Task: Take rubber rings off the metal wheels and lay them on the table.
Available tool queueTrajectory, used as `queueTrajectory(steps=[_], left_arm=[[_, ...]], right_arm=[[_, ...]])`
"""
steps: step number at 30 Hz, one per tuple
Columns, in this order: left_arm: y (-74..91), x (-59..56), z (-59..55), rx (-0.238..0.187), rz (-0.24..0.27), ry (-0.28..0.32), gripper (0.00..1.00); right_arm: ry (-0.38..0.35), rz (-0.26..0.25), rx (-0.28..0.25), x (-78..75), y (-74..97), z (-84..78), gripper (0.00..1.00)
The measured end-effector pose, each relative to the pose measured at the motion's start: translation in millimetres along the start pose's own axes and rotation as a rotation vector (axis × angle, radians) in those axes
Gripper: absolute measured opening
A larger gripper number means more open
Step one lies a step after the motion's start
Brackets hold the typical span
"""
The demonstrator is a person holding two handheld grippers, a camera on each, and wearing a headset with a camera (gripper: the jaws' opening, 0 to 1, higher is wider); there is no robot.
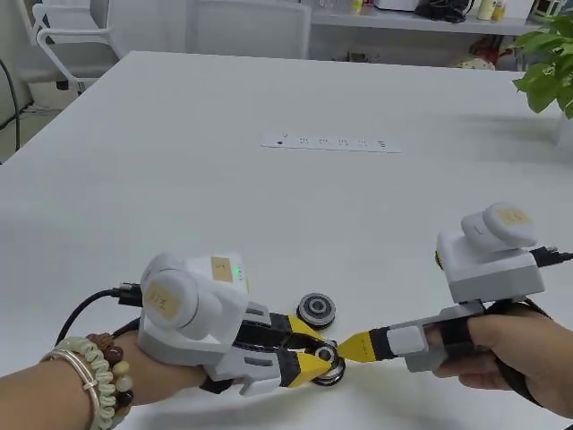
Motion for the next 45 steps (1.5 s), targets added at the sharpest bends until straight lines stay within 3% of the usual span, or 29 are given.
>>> queueTrajectory(steps=[8, 12, 14, 15, 16, 17, 18, 20, 22, 27, 45], left_arm=[[-0.1, 0.1, 0.0, -0.001, 0.001, 0.001, 0.14], [-0.3, 0.3, 0.0, -0.001, 0.002, 0.002, 0.14], [-0.3, 0.3, 0.0, -0.001, 0.003, 0.002, 0.14], [-0.3, 0.3, 0.1, -0.002, 0.003, 0.004, 0.14], [-0.3, 0.3, 0.1, -0.002, 0.004, 0.004, 0.14], [-0.4, 0.5, 0.2, -0.001, 0.006, 0.005, 0.14], [-0.5, 0.5, 0.3, 0.0, 0.006, 0.003, 0.14], [-0.5, 0.5, 0.2, 0.0, 0.007, 0.005, 0.14], [-0.4, 0.6, 0.3, -0.001, 0.008, 0.009, 0.14], [-0.4, 0.4, 0.5, -0.003, 0.011, 0.026, 0.14], [-0.4, -0.2, 0.4, 0.008, 0.007, 0.01, 0.14]], right_arm=[[0.005, 0.009, -0.001, 2.8, -0.7, 0.5, 0.0], [0.02, 0.054, 0.013, 12.2, -2.4, -0.6, 0.0], [0.018, 0.061, -0.027, 15.6, -3.4, 5.7, 0.0], [-0.035, 0.15, -0.069, 28.4, -0.8, 14.5, 0.0], [-0.054, 0.149, -0.051, 27.8, 0.3, 12.8, 0.0], [0.008, 0.078, -0.034, 16.5, -0.8, 9.8, 0.0], [0.029, 0.088, -0.034, 17.8, -1.6, 8.5, 0.0], [-0.001, 0.078, -0.029, 10.8, -1.1, 9.0, 0.0], [-0.021, 0.026, -0.022, 0.3, -0.5, 7.5, 0.0], [-0.04, -0.011, -0.007, -9.1, 0.5, 2.9, 0.0], [0.002, -0.027, -0.008, -8.7, 0.4, 1.1, 0.0]])
Point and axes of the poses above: the centre of the closed fingertips' face, and the gripper's own axes: y roughly backward along the fingers, x roughly to its left, z roughly out of its top, the point moved 2 cm from there along y, roughly backward along the fingers, and after that the axes turned 3 degrees about -y, right-handed, at the moved point
